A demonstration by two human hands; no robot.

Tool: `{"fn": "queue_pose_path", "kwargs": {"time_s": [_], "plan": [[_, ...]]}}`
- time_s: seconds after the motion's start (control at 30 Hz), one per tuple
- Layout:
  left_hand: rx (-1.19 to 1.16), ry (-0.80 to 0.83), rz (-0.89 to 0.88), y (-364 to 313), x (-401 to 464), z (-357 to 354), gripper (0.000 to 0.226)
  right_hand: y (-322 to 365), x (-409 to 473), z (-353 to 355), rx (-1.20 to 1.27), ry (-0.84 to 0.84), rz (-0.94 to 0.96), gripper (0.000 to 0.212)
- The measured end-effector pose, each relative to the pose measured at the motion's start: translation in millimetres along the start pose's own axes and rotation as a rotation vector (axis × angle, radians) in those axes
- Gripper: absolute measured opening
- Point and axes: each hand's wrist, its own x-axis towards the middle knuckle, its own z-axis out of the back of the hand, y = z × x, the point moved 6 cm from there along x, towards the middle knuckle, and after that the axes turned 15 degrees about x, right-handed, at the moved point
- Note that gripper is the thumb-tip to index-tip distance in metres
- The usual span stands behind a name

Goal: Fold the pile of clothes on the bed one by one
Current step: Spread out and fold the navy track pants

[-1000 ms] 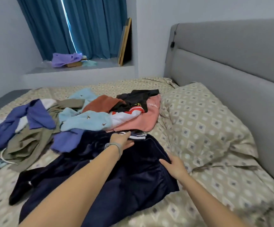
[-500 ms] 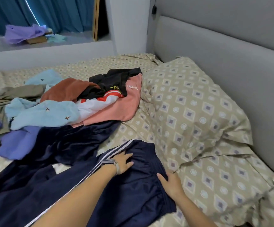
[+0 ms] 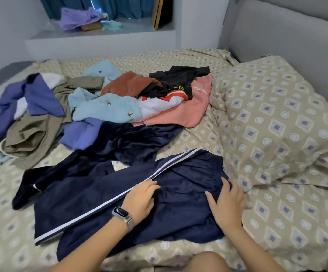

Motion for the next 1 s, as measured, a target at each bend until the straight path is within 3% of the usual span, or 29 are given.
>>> {"fn": "queue_pose_path", "kwargs": {"time_s": [0.07, 0.13, 0.2, 0.3, 0.4, 0.5, 0.6, 0.73, 0.83, 0.87, 0.93, 1.0], "plan": [[0.03, -0.042, 0.143, 37, -39, 17, 0.059, 30, -15, -8, 0.004, 0.094, 0.118, 0.057], [0.089, 0.014, 0.348, 81, -83, 22, 0.069, 56, -35, -23, -0.058, 0.271, 0.213, 0.054], [0.144, 0.135, 0.548, 126, -132, 16, 0.083, 78, -60, -42, -0.147, 0.495, 0.269, 0.073], [0.165, 0.334, 0.771, 171, -195, 10, 0.092, 107, -93, -66, -0.186, 0.633, 0.351, 0.103], [0.17, 0.397, 0.897, 192, -229, 11, 0.074, 128, -116, -88, -0.22, 0.736, 0.396, 0.098], [0.005, 0.184, 0.886, 214, -231, 14, 0.034, 144, -133, -109, -0.325, 0.82, 0.435, 0.081], [-0.329, -0.012, 0.89, 230, -214, 40, 0.042, 146, -135, -120, -0.367, 0.834, 0.344, 0.077], [-0.469, -0.118, 0.973, 273, -169, 86, 0.013, 150, -131, -130, -0.224, 0.89, 0.15, 0.104], [-0.321, -0.04, 0.822, 301, -113, 130, 0.014, 158, -138, -133, -0.12, 0.992, 0.015, 0.129], [-0.213, 0.04, 0.744, 304, -92, 144, 0.022, 160, -139, -135, -0.091, 0.981, -0.022, 0.124], [0.022, 0.162, 0.615, 310, -53, 162, 0.035, 163, -133, -141, -0.034, 0.892, -0.099, 0.088], [0.231, 0.141, 0.577, 315, -26, 170, 0.035, 167, -122, -143, -0.036, 0.783, -0.103, 0.053]]}}
